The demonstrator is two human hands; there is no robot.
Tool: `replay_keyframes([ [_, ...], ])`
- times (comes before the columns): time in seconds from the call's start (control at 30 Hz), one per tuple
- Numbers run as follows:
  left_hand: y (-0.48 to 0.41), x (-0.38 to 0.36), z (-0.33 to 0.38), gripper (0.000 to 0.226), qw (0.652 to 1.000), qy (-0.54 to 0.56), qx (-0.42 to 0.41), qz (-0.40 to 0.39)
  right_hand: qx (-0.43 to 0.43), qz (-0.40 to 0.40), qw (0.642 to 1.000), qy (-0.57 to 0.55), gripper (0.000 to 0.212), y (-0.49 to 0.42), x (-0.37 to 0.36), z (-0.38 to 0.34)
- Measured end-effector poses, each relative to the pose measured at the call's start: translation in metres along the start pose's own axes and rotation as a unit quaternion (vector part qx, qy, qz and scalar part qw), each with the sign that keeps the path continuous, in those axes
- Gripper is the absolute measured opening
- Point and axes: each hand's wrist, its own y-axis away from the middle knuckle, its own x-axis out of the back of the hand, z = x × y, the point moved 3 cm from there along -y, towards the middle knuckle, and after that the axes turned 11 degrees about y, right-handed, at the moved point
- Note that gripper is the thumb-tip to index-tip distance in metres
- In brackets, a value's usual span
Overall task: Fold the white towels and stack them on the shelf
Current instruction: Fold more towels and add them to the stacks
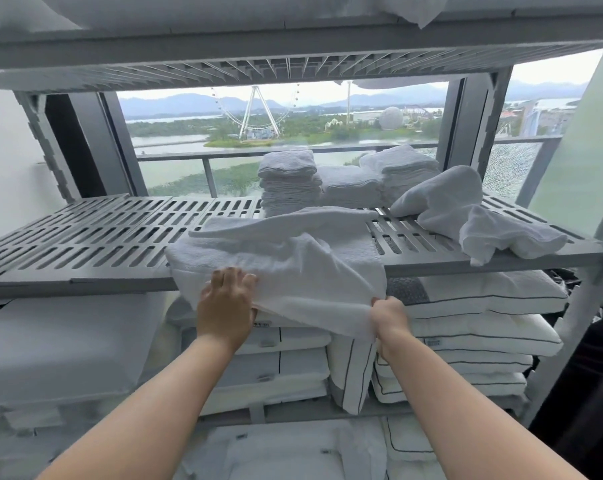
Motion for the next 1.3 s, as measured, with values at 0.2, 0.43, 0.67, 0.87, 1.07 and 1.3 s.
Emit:
replay_keyframes([
  [0.2,0.008,-0.015,-0.011,0.065,0.999,-0.031,0.001,-0.031,-0.097,-0.062,0.975,-0.188,0.027,-0.004,-0.011,-0.010],
  [0.43,-0.020,0.030,-0.048,0.044,0.990,0.011,0.043,0.136,-0.044,0.048,0.980,-0.188,0.025,-0.007,0.002,-0.022],
  [0.67,-0.048,0.072,-0.077,0.032,0.988,-0.042,0.038,0.144,-0.036,0.114,0.991,-0.052,0.031,-0.008,-0.001,-0.015],
  [0.87,0.011,0.035,-0.082,0.029,0.995,-0.035,-0.008,0.091,-0.050,0.127,0.988,-0.073,0.018,-0.004,-0.008,-0.002],
  [1.07,0.033,0.023,-0.091,0.028,0.998,-0.059,0.003,0.024,-0.033,0.089,0.994,-0.057,0.042,-0.006,-0.010,0.003],
  [1.3,0.036,-0.001,-0.097,0.026,0.994,-0.068,-0.010,-0.082,-0.016,0.006,0.998,-0.063,0.028,-0.009,-0.005,0.010],
])
